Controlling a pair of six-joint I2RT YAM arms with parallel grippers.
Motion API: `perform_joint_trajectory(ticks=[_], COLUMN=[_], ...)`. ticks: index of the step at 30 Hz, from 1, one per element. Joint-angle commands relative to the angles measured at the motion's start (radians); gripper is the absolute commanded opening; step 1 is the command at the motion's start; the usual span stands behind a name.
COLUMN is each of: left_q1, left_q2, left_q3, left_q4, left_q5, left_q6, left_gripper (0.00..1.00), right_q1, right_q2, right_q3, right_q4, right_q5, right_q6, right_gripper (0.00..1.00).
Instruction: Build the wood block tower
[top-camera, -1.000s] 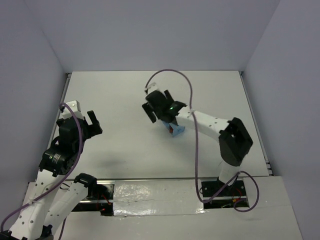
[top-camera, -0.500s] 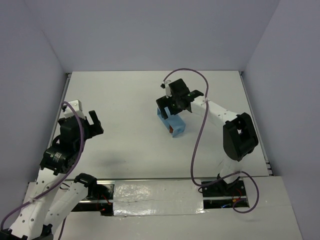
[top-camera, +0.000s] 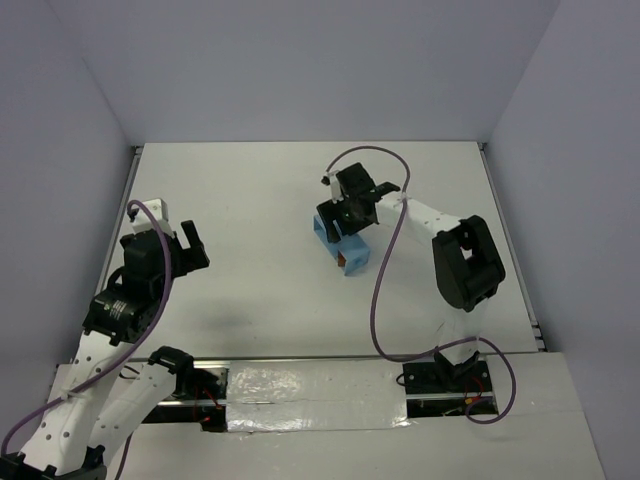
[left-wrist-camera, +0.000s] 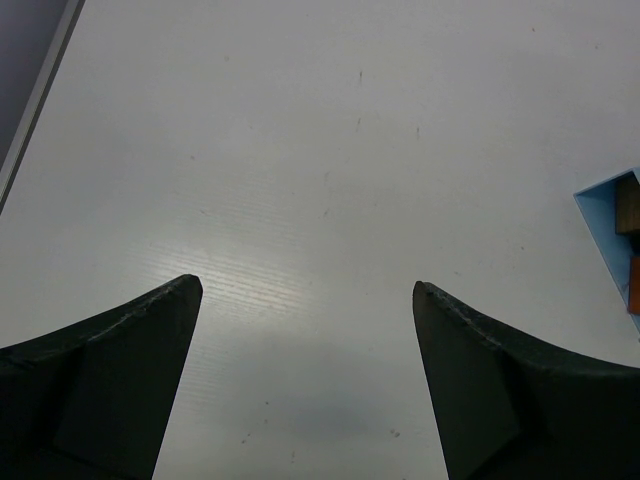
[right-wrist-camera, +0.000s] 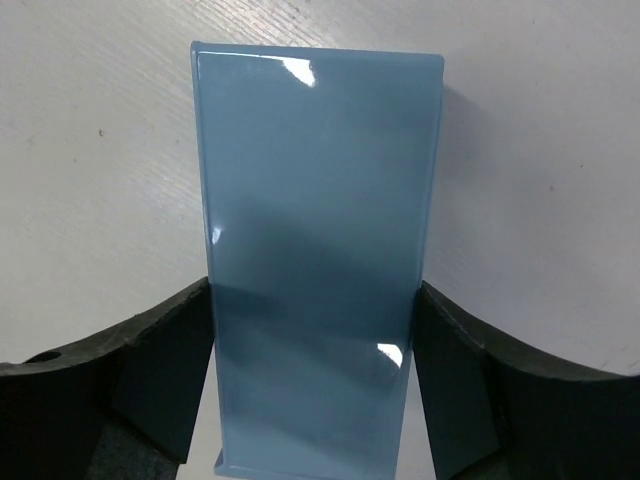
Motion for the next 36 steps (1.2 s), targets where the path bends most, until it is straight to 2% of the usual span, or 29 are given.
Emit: perform_joint_trajectory(ticks=[1,2,5,6,11,16,21,26,29,32,35,36], left_q1=[0.003,0.003,0.003,0.003,0.003,0.003,0.003,0.003,0.003,0.003,0.003,0.003], left_q2=[-0.002,-0.002,-0.002,-0.002,-0.001,-0.001,-0.011,-0.01,-0.011,-0.017,-0.022,-0.022], left_q3=[0.001,0.001,0.002,0.001,0.001,0.002,0.001,0.002,0.002,0.001,-0.003,-0.001], left_q4=[0.043,0.043,0.043,0.041,0.04,0.037,0.038,0.038,0.037,0.037,0.04,0.04], left_q5=[0.009,0.009,0.007,0.004,-0.002,-0.007,-0.007,-0.007,-0.007,-0.008,-0.002,0.001], left_q6=[0.023,0.023,0.021,0.021,0.018,0.017,0.015,0.015,0.017,0.015,0.015,0.017], left_gripper=[1.0,0.99,1.0,1.0,0.99,0.99,0.99,1.0,0.99,0.99,0.99,0.99], right_q1=[0.029,0.037,0.084,0.101,0.259,0.363,0.413,0.387,0.327,0.207,0.017,-0.041], right_q2=[-0.003,-0.004,-0.027,-0.036,-0.056,0.029,0.091,0.068,0.025,-0.09,-0.189,-0.203], right_q3=[-0.001,0.005,0.001,0.001,0.035,0.122,0.177,0.168,0.134,0.073,-0.035,-0.054], right_q4=[-0.006,-0.019,-0.025,-0.028,-0.092,-0.222,-0.307,-0.295,-0.26,-0.189,-0.048,0.016], right_q5=[0.035,0.063,0.19,0.274,0.574,0.859,0.954,0.95,0.895,0.785,0.42,0.185], right_q6=[-0.008,-0.005,0.021,0.041,0.122,0.202,0.277,0.262,0.242,0.222,0.187,0.182], right_gripper=[0.61,0.55,0.51,0.5,0.5,0.52,0.52,0.53,0.54,0.54,0.55,0.55])
